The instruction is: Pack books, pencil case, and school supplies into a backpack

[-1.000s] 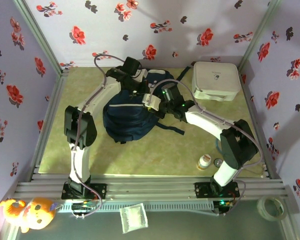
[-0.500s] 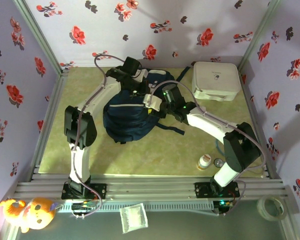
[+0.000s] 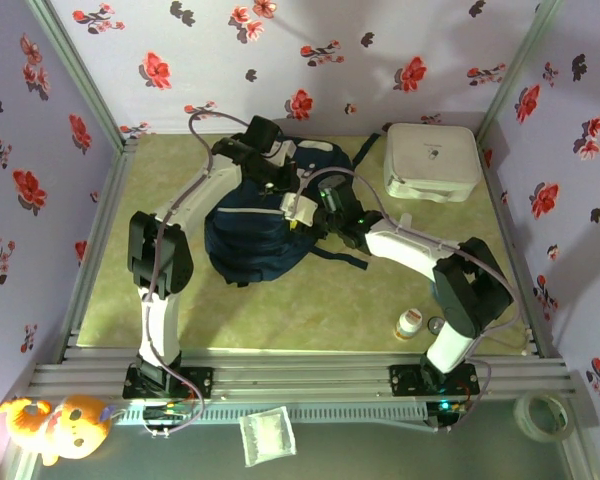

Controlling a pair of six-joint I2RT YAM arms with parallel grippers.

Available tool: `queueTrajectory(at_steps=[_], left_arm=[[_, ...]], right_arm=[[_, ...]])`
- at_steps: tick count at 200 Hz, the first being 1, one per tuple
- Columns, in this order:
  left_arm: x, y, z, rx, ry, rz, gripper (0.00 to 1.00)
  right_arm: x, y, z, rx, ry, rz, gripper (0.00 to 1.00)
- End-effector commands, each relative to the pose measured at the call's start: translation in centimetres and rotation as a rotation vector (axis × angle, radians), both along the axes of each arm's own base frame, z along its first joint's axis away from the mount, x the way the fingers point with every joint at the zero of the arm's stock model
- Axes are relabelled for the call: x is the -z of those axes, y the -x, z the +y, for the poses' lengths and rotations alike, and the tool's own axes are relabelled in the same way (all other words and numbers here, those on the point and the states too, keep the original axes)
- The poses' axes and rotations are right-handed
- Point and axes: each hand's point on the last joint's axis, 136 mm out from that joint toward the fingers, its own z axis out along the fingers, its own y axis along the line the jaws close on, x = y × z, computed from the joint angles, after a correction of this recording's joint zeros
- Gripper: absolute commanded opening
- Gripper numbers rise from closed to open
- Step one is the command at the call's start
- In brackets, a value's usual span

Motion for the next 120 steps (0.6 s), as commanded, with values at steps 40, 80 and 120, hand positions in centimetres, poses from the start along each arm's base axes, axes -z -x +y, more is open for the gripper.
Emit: queueTrajectory(at_steps=[40, 80, 120], left_arm=[[-6.8, 2.6, -2.4, 0.103, 0.192, -0.073, 0.00], [-5.9, 1.6, -1.6, 0.069, 0.167, -0.083, 0.00], [-6.3, 0.7, -1.7, 0.040, 0.186, -0.099, 0.00]], right_arm=[[-1.0, -0.6, 0.1, 0.014, 0.007, -0.056, 0.10], [-3.2, 1.4, -0.3, -0.019, -0.029, -0.017, 0.08], [-3.2, 4.3, 0.1, -0.064, -0.082, 0.111, 0.10]])
